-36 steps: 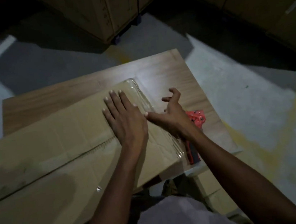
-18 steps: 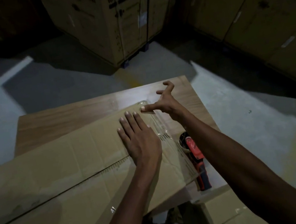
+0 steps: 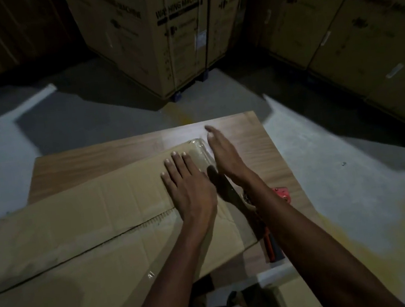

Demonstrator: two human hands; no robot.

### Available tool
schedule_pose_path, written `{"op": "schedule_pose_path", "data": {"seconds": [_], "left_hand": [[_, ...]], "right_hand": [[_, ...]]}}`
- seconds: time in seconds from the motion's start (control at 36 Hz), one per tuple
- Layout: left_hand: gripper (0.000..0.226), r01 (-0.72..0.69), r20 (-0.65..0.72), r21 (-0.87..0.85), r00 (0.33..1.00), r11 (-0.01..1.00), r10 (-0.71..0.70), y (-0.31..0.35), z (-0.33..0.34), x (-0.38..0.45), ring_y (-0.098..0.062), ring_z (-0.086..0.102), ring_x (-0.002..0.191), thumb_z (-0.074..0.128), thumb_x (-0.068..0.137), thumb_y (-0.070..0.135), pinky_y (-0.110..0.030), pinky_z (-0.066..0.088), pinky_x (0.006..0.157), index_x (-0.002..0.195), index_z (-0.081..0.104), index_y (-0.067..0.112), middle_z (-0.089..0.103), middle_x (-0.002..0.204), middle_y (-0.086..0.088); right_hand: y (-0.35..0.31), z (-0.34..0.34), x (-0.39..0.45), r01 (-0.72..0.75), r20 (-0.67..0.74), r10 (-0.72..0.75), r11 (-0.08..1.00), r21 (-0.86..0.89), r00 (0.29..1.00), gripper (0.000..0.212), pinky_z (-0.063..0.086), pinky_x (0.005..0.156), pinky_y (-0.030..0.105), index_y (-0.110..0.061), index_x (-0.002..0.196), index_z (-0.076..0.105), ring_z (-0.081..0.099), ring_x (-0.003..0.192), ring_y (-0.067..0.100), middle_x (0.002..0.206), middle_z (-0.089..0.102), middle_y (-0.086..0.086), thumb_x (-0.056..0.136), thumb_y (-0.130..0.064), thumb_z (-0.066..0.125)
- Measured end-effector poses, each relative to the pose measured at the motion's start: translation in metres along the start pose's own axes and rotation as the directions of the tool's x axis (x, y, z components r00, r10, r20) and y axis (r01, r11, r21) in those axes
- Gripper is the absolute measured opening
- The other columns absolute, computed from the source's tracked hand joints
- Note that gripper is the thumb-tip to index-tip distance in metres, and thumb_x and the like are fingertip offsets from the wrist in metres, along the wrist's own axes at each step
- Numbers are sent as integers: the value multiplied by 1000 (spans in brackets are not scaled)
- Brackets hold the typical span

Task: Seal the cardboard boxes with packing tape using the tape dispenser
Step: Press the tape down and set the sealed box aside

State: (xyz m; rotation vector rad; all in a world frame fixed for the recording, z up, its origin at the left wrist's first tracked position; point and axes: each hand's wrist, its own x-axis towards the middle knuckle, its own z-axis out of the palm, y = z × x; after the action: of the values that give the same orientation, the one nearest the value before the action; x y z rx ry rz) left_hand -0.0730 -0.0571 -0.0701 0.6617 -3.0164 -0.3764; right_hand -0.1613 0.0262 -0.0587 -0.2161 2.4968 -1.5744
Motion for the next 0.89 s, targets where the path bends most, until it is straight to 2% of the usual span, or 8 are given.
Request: {"op": "schedule_pose_path", "data": {"seconds": [0.14,0.31,0.42,0.5,0.64,0.72,0.81,0.89], "left_hand": [[61,16,0,14,1000,1000,-16,1,4,1,-36,2,157,24,108,33,-55,5,125,162,12,9,5,170,-14],[65,20,-3,41,1000,999,-20,3,2,1,-38,3,156,30,105,33,-56,5,124,162,13,7,6,169,-17],[62,19,7,21,1000,1000,-20,3,-1,1,-37,5,156,30,106,33,-55,6,124,161,16,8,9,169,-16],[61,15,-6,17,1000,1000,-15,3,-2,1,-37,6,156,29,107,32,-55,7,124,161,18,8,10,169,-16],[62,20,-12,17,1000,1000,-20,1,-2,0,-35,2,156,28,106,33,-54,5,125,162,14,11,5,170,-13],[60,29,-14,14,999,999,-28,3,-3,-2,-35,4,156,30,106,32,-53,6,125,161,18,12,8,170,-12],[59,31,-16,14,999,999,-30,4,-5,-2,-34,5,156,30,106,31,-53,8,125,161,20,11,10,170,-12],[59,28,-20,2,999,1000,-28,4,-5,-2,-34,6,156,30,106,31,-53,7,125,161,20,10,11,170,-12]], "right_hand": [[0,-1,-19,-250,409,135,938,241,902,76,3,128,43,-33,168,9,2,161,12,175,1,-12,101,-69,10],[4,-10,-48,-375,366,248,865,333,897,66,30,117,22,-34,166,18,18,159,14,174,15,-8,107,-58,-1],[20,-33,-80,-381,479,208,875,298,853,67,48,96,9,-46,145,51,59,127,-7,142,60,-23,101,-71,7],[22,-39,-93,-404,440,257,871,281,860,78,41,93,1,-50,151,48,50,127,-17,141,57,-35,90,-86,15],[32,-21,-112,-439,321,358,870,227,877,81,45,105,20,-33,163,31,49,122,-14,132,58,-30,99,-81,23],[36,-29,-136,-452,267,398,873,184,878,57,40,100,24,-37,145,50,55,104,-15,122,60,-19,107,-67,21],[45,-42,-166,-462,255,417,874,153,873,60,13,128,35,-31,160,38,28,152,4,164,31,-13,110,-57,17],[46,-53,-194,-382,248,347,918,108,904,59,12,131,45,-38,153,40,22,158,12,168,29,-9,105,-61,14]]}}
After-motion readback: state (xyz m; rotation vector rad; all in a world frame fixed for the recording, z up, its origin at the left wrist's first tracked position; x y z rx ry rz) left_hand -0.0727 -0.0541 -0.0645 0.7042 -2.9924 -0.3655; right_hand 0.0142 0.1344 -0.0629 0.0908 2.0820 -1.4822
